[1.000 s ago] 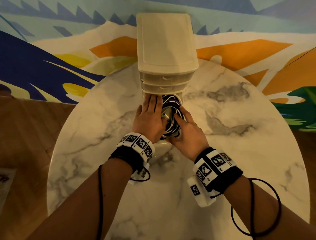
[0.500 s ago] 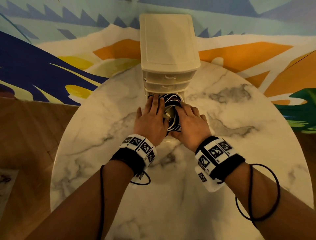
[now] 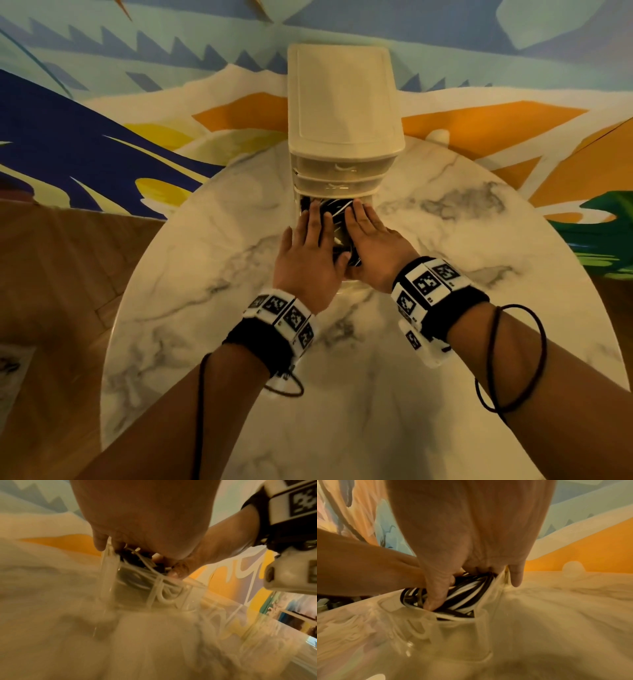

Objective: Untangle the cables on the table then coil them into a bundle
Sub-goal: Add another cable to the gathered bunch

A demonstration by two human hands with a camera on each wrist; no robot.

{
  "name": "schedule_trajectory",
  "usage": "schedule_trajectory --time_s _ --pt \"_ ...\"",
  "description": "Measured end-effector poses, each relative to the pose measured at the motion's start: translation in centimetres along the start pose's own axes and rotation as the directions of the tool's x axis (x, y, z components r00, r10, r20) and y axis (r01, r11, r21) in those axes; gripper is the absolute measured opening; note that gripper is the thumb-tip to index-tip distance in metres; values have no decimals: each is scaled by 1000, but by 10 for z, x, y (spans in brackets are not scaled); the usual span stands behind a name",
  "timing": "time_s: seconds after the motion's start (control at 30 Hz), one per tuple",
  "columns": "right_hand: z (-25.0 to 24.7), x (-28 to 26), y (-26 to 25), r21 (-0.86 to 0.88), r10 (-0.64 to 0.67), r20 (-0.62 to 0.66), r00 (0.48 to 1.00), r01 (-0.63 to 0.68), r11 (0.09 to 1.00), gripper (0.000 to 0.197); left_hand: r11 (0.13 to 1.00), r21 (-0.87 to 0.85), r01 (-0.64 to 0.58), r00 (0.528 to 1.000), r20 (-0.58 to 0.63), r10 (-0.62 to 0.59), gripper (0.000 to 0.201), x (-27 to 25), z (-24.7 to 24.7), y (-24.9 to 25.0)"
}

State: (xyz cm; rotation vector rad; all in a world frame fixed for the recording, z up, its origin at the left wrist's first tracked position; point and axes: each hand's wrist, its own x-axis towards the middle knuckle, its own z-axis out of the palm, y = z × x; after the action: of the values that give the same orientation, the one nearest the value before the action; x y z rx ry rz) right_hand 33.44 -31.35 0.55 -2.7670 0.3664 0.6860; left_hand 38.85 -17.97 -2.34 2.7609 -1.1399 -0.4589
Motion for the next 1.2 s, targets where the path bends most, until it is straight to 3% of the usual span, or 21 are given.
schedule_trajectory --time_s 0.33,0.43,0.53,0.63,0.83,1.07,1.2 --pt "5 4 -22 66 94 -56 994 -90 994 94 990 39 -135 991 -9 135 77 -9 -8 -27" --pt "6 4 -21 94 93 -71 993 -86 992 104 978 68 -198 980 45 195 83 -18 -9 -39" --pt "6 -2 -23 126 99 -150 984 -80 989 102 965 100 -244 967 95 235 91 -14 -12 -46" --pt "14 -16 -20 116 47 -166 985 -28 993 97 971 90 -223 970 118 212 100 -12 -12 -42" --pt "14 -16 0 4 -69 -67 995 69 998 117 962 179 -204 976 119 184 105 -3 -10 -34" --pt "2 -2 16 -22 -102 -85 991 101 995 101 994 54 -93 995 28 92 95 3 -8 -14" --pt "8 -5 24 1 -73 -180 981 74 997 89 999 15 -52 998 -20 52 91 6 -5 -8"
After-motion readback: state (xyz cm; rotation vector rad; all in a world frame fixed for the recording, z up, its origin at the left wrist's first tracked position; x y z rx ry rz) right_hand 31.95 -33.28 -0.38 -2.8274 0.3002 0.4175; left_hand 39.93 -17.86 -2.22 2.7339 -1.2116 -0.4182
